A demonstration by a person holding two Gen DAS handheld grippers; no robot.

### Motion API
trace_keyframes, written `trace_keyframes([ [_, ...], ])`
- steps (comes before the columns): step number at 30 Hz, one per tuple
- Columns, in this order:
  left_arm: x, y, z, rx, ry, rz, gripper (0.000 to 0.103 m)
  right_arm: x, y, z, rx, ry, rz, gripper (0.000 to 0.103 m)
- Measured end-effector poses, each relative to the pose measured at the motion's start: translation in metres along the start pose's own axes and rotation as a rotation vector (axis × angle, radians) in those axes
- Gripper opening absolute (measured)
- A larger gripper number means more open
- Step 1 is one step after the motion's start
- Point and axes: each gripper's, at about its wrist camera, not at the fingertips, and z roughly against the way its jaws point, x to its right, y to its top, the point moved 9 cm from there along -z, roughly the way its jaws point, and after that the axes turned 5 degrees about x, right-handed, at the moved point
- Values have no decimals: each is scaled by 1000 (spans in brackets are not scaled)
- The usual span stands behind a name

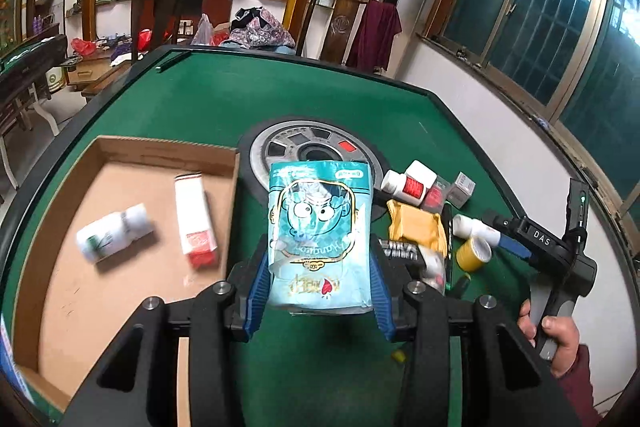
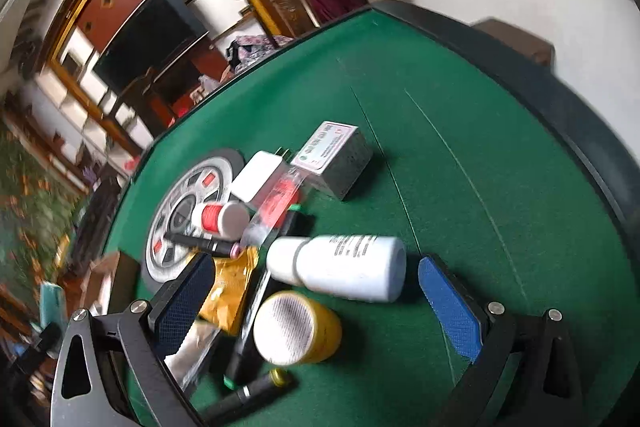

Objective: Organize objects
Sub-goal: 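Carry the snack pack toward the tray while the right gripper grasps the yellow tape roll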

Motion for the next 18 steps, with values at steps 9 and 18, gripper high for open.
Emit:
trace_keyframes([
  [9, -49, -12, 21, 10, 38, 55, 43, -21, -24, 11, -27, -210, 390, 85],
  [18, -73, -27, 30, 8, 58, 113, 43, -17, -38, -7, -85, -193, 351, 43],
])
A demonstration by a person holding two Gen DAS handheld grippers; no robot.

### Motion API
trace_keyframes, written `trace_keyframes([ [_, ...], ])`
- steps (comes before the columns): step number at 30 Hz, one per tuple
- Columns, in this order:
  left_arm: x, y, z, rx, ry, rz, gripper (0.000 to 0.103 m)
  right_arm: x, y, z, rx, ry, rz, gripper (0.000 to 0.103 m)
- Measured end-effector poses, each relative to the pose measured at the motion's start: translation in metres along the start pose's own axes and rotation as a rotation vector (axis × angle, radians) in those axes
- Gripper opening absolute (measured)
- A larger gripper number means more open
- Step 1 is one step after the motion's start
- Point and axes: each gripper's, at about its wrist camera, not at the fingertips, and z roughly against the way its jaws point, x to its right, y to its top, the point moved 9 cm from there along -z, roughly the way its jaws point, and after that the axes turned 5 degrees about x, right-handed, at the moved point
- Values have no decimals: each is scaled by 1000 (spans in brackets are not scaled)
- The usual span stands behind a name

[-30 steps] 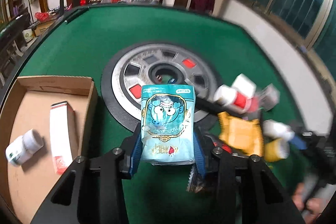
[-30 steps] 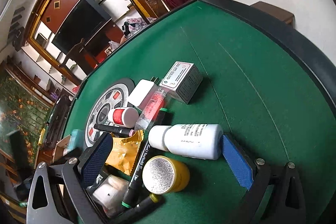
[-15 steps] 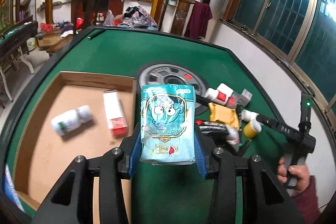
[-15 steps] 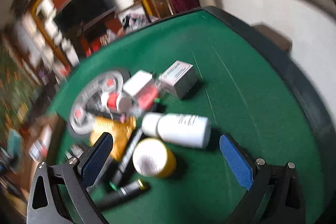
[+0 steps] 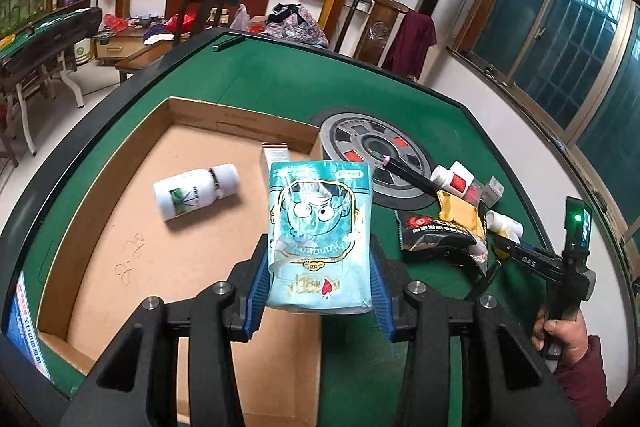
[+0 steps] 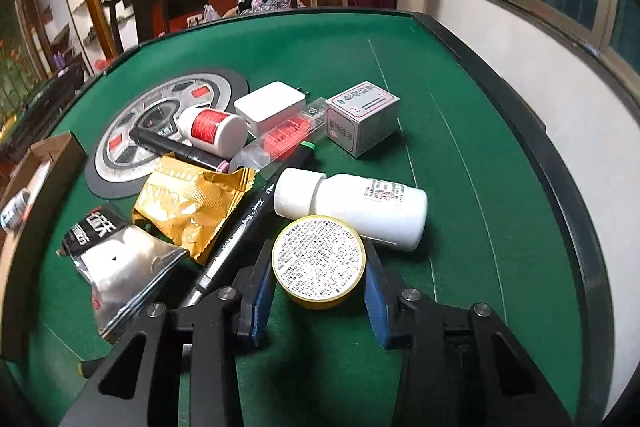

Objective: Organize objects
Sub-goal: 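Carry the snack pack toward the tray while the right gripper grasps the yellow tape roll, then lower the snack pack and tape roll into the tray and release both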

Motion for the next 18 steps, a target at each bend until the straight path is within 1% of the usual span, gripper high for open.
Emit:
trace_keyframes([
  [4, -11, 0, 4, 11, 7, 19, 43, 4, 3, 21, 21, 46, -58, 43],
  [8, -29, 7, 11, 25, 27, 39, 43, -13, 20, 54, 60, 114, -55, 43],
  [10, -38, 11, 14, 28, 40, 50, 43, -31, 30, 69, 80, 158, -32, 43],
  [12, -51, 16, 16, 30, 69, 51, 43, -54, 41, 79, 86, 205, -4, 43],
  [13, -56, 19, 17, 32, 84, 46, 43, -72, 46, 83, 86, 236, 15, 43],
  [15, -70, 26, 16, 33, 123, 29, 43, -101, 53, 87, 75, 293, 42, 44],
  [18, -88, 37, 9, 18, 156, 16, 43, -151, 58, 85, 36, 396, 74, 44],
])
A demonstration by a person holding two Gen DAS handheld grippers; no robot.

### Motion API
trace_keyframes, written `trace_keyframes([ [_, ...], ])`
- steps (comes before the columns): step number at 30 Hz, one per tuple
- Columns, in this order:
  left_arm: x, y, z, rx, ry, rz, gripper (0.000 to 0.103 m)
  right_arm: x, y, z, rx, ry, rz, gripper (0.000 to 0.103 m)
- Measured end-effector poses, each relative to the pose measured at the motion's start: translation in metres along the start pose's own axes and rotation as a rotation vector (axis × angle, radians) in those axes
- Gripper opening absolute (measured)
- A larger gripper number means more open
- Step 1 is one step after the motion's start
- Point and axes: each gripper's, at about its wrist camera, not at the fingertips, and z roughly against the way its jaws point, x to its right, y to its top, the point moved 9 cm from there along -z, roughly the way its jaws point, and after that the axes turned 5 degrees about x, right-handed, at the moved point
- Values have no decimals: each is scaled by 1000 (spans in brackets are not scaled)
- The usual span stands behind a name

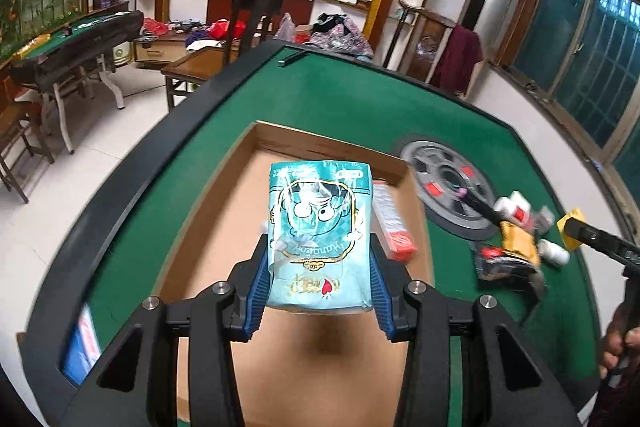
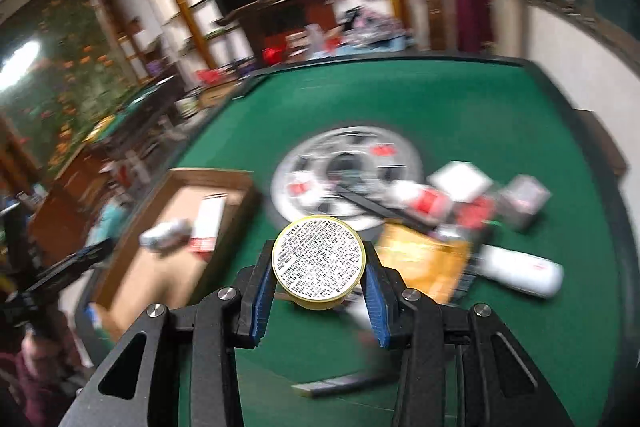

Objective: Organize objects
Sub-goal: 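Lower the snack pack and tape roll into the tray and release both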

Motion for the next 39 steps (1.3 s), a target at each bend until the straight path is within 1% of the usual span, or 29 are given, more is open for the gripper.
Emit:
trace_keyframes([
  [2, -11, 8, -10, -12, 20, -6, 43, -33, 4, -19, -33, 55, 23, 44],
  [4, -22, 20, -26, -33, 38, -17, 43, -63, 6, -42, -62, 89, 50, 44],
  [8, -31, 32, -57, -70, 38, -36, 43, -114, 8, -95, -149, 164, 34, 44],
  [12, -41, 34, -90, -109, 27, -27, 43, -147, 9, -145, -217, 166, 26, 44],
  [16, -55, 29, -112, -140, 36, 5, 43, -162, 8, -187, -268, 141, 16, 44],
  [18, -57, 26, -117, -148, 25, 14, 44, -163, 8, -204, -280, 117, 13, 44],
  [24, -56, 23, -121, -148, -6, 31, 46, -160, 3, -228, -313, 80, 11, 44],
  [28, -55, 24, -118, -139, -22, 45, 47, -163, 4, -233, -312, 70, 28, 44],
  [31, -54, 23, -115, -131, -19, 42, 50, -167, 5, -235, -313, 63, 43, 44],
  [33, -52, 24, -113, -125, -21, 42, 55, -169, 5, -237, -312, 60, 56, 44],
  [35, -51, 25, -112, -119, -35, 50, 59, -171, 6, -236, -304, 60, 66, 47],
  [37, -51, 27, -110, -114, -39, 53, 63, -170, 10, -233, -280, 47, 71, 55],
  [39, -51, 29, -105, -109, -39, 62, 65, -168, 18, -225, -246, 38, 72, 59],
])
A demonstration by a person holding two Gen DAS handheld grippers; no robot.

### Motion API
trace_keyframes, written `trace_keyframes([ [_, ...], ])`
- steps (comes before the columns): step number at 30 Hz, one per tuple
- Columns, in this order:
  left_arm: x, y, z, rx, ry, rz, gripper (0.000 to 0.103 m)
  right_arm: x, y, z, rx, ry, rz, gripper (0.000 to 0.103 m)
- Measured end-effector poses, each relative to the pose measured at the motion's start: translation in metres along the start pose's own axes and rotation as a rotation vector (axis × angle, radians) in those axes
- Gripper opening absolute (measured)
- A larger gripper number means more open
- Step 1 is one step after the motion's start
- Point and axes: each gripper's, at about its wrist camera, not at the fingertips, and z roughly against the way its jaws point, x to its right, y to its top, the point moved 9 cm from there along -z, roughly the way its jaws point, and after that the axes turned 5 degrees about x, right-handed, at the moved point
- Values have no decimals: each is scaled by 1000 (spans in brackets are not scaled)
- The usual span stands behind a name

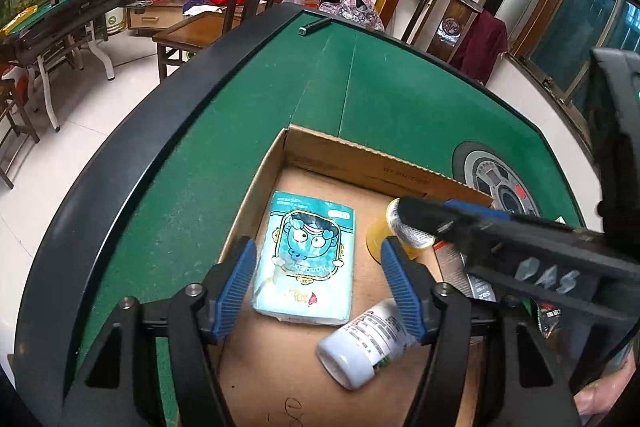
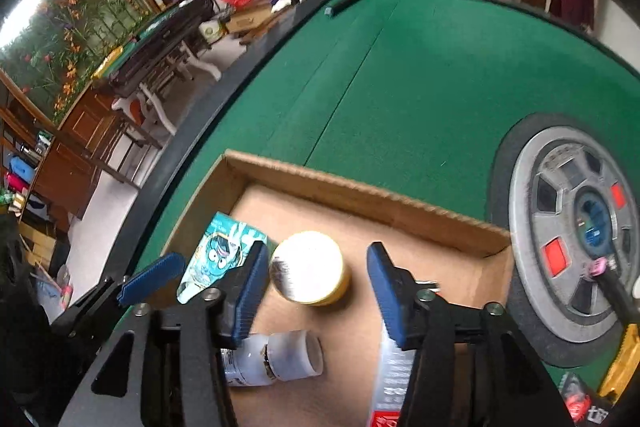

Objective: Organize objects
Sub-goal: 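Lower the snack pack and tape roll into the tray and release both, then grasp the black printed bag with the left gripper and lift it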

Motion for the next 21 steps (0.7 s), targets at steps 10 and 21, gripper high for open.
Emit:
trace_keyframes([
  [10, 20, 13, 89, 102, -98, 119, 83, 57, 10, 129, 235, -33, -24, 91],
  [21, 181, -50, 83, -8, -244, -192, 94, 265, -86, 223, 395, -320, -310, 97],
])
